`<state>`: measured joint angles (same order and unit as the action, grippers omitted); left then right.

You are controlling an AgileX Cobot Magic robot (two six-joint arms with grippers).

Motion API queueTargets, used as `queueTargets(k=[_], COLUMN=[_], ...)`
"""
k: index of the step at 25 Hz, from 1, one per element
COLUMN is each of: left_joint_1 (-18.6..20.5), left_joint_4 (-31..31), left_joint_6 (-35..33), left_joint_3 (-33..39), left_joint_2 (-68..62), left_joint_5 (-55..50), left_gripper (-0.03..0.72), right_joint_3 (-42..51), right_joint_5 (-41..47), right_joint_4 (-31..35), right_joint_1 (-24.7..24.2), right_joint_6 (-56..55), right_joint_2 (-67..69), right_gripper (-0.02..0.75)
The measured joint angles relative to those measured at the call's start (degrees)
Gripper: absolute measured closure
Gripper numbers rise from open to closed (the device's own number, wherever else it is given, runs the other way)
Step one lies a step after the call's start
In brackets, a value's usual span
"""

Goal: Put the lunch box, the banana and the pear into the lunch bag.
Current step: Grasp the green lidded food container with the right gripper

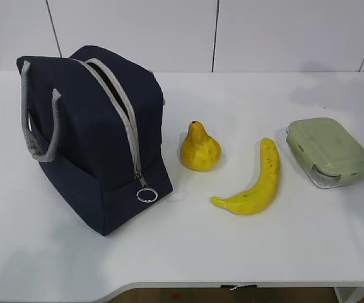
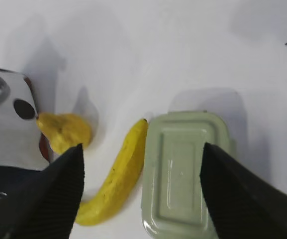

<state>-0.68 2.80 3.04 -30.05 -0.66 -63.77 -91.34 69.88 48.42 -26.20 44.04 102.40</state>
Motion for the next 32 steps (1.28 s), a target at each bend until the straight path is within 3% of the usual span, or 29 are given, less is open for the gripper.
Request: queueTargets(k=[5,19,27,32], left_joint_1=[0.0,0.0,0.0,0.0], left_joint_4=[0.0,0.0,0.0,0.0], left_joint_6=[0.0,0.0,0.0,0.0], left_joint_3=[0.0,0.0,0.0,0.0], left_joint_2=[0.0,0.0,0.0,0.0], left_joint_5=[0.0,0.0,0.0,0.0], left_gripper=[0.448,0.447,0.447,0.447], right_joint_3=[0.0,3.6,12.1,12.6], right_joint_5=[-0.1,-1.6,-1.9,-1.9], right_joint_4=[10.0,14.2,19.5,21.4], right_joint_1=[-4.7,-6.3,-6.3,-6.3], right_joint_6=[2.4,5.0,14.1,16.9], right_joint_2=[6.7,19.9,20.0,20.6], right_gripper=[0.161,0.256,0.253,0.166])
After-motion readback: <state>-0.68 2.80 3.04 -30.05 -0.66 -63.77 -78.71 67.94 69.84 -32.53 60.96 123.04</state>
